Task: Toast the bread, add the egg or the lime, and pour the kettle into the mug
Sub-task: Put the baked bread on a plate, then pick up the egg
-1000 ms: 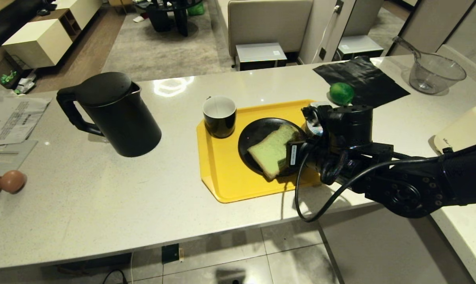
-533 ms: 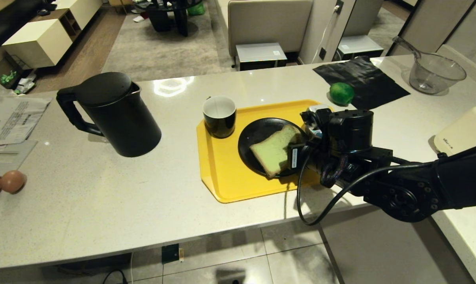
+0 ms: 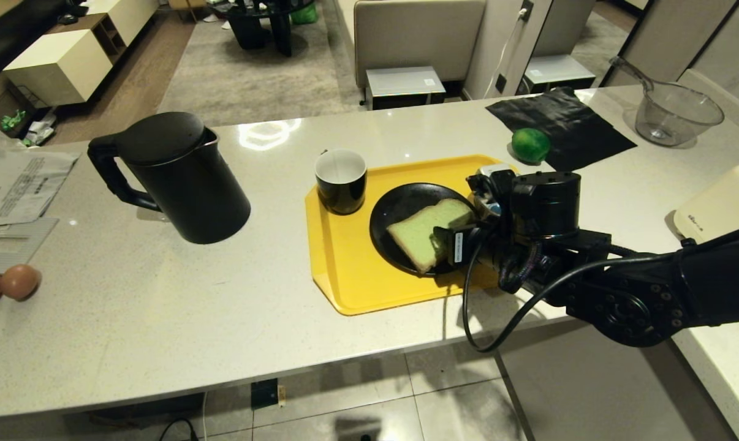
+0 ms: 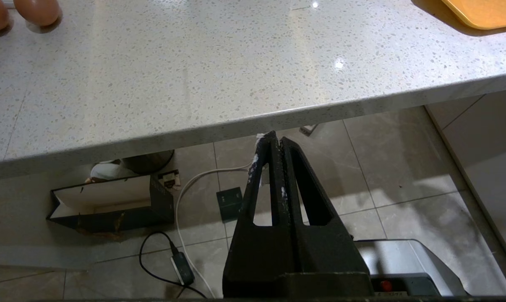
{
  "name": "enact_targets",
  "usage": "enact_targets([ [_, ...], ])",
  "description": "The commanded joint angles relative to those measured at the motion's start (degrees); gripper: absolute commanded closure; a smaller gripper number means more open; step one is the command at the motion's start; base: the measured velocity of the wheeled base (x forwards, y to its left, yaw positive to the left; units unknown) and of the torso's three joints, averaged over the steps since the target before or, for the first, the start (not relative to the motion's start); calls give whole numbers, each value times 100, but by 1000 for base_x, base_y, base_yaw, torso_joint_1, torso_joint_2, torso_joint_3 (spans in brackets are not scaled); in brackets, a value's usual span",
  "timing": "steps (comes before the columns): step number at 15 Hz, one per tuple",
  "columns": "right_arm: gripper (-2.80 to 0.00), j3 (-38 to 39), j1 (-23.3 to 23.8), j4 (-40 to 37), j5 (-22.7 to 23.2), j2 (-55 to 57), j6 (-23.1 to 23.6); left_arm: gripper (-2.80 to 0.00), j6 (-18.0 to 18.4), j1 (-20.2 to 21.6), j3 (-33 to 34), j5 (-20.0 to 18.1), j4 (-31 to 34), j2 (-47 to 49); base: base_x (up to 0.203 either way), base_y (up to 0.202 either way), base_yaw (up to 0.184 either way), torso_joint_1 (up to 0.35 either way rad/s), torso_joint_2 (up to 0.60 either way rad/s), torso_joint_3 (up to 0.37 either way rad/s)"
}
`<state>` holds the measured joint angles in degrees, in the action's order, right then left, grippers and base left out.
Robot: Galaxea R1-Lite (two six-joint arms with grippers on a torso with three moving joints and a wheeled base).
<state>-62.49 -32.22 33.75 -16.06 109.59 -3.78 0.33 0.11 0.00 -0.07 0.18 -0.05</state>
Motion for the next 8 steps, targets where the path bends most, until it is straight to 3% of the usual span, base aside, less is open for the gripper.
enact_targets([
  [1,-280,0,-4,27,-106,-30,1,0,2,-1,0,-1,-1,-1,0,0,0,0,0,0],
  [8,-280,21,11,6,-301,-541,128,0,2,-2,0,-1,-1,-4,0,0,0,0,0,0],
])
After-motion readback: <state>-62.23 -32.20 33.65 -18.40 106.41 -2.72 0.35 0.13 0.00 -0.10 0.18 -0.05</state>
